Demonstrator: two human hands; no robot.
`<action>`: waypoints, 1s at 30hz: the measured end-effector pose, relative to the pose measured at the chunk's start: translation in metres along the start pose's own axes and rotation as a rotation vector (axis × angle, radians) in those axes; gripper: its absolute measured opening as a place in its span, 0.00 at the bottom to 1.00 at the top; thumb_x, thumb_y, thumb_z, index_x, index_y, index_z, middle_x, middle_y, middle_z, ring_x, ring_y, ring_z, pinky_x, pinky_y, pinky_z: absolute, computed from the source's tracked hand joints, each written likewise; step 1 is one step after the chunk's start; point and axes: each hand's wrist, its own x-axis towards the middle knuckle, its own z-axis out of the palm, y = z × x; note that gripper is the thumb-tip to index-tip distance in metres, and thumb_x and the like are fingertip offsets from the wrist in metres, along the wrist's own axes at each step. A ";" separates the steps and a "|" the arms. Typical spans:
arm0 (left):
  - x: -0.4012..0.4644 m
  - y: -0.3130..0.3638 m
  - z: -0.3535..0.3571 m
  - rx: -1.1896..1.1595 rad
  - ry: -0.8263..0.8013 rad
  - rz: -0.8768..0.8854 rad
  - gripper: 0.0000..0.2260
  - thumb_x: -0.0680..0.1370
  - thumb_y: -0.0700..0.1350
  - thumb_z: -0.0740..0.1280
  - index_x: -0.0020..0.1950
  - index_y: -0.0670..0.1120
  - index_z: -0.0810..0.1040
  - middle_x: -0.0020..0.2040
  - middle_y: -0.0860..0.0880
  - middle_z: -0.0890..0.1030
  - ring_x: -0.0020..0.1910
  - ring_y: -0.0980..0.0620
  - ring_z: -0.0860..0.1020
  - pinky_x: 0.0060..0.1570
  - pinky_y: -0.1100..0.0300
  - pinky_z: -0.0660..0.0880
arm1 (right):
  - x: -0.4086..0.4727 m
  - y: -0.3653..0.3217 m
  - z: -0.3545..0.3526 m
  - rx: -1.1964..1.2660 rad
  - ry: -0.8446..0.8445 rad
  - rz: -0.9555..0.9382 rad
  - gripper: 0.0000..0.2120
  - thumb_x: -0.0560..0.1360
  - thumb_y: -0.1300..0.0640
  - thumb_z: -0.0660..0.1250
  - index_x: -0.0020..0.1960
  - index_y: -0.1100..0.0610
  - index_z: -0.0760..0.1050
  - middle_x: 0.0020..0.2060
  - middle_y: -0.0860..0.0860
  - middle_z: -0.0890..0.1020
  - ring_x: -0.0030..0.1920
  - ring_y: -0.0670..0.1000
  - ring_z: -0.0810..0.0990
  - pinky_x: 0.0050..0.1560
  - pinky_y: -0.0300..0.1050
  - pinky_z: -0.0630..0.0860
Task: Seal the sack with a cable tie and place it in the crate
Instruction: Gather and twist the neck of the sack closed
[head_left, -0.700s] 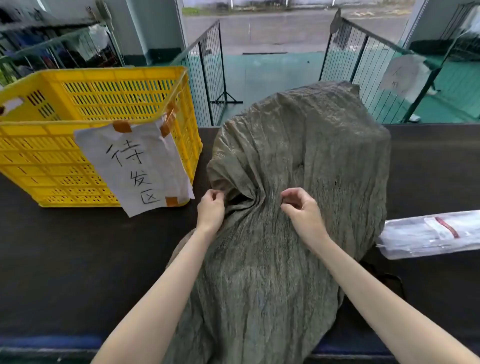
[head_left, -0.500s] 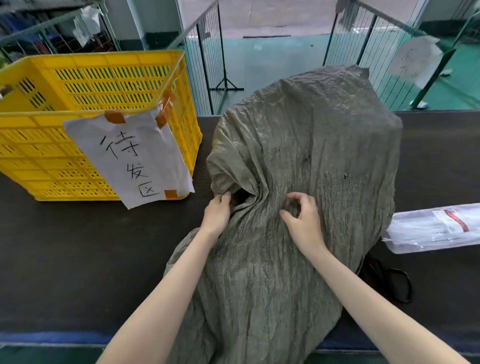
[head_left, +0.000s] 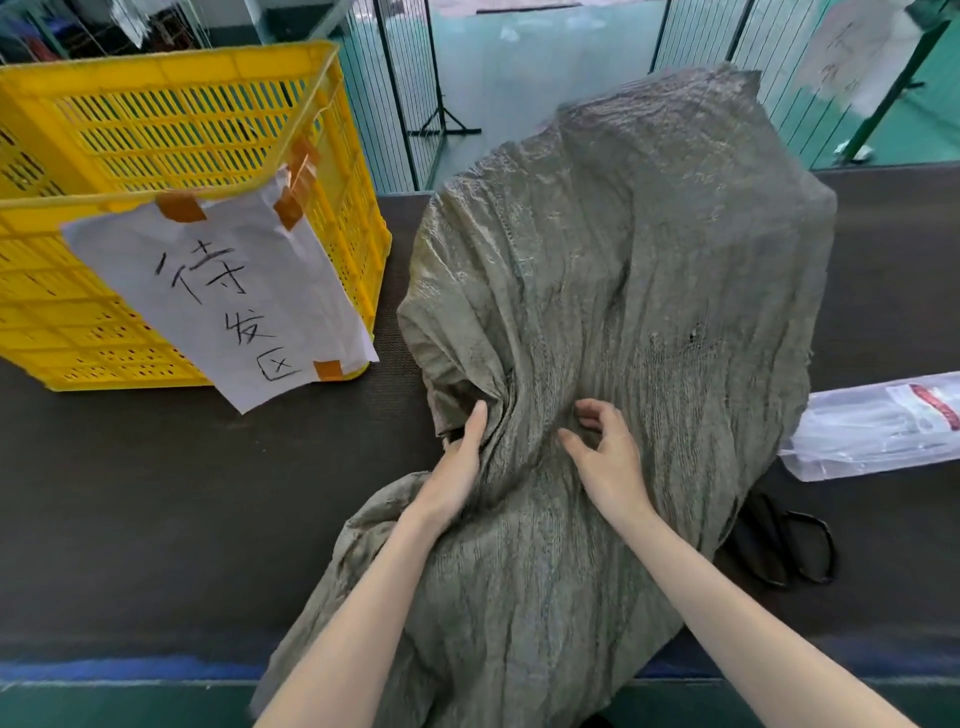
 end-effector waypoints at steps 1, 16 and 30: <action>-0.003 0.001 0.000 0.070 -0.031 -0.010 0.33 0.74 0.67 0.53 0.74 0.49 0.61 0.70 0.53 0.65 0.75 0.52 0.57 0.71 0.60 0.53 | 0.000 0.004 0.000 -0.013 -0.010 -0.006 0.14 0.74 0.61 0.68 0.59 0.56 0.73 0.53 0.48 0.74 0.56 0.49 0.74 0.60 0.45 0.69; 0.048 0.049 0.034 0.018 -0.078 -0.048 0.18 0.75 0.52 0.69 0.62 0.46 0.76 0.52 0.48 0.81 0.48 0.52 0.79 0.50 0.58 0.76 | -0.007 0.020 -0.004 0.035 -0.104 -0.027 0.07 0.73 0.66 0.68 0.48 0.58 0.80 0.53 0.49 0.77 0.54 0.47 0.76 0.59 0.40 0.69; 0.051 0.034 0.020 -0.128 -0.042 0.106 0.21 0.80 0.47 0.63 0.72 0.47 0.65 0.61 0.52 0.74 0.59 0.53 0.74 0.59 0.59 0.70 | -0.011 0.006 -0.040 -0.247 0.056 -0.117 0.11 0.73 0.62 0.67 0.56 0.57 0.74 0.53 0.50 0.75 0.56 0.52 0.73 0.58 0.49 0.71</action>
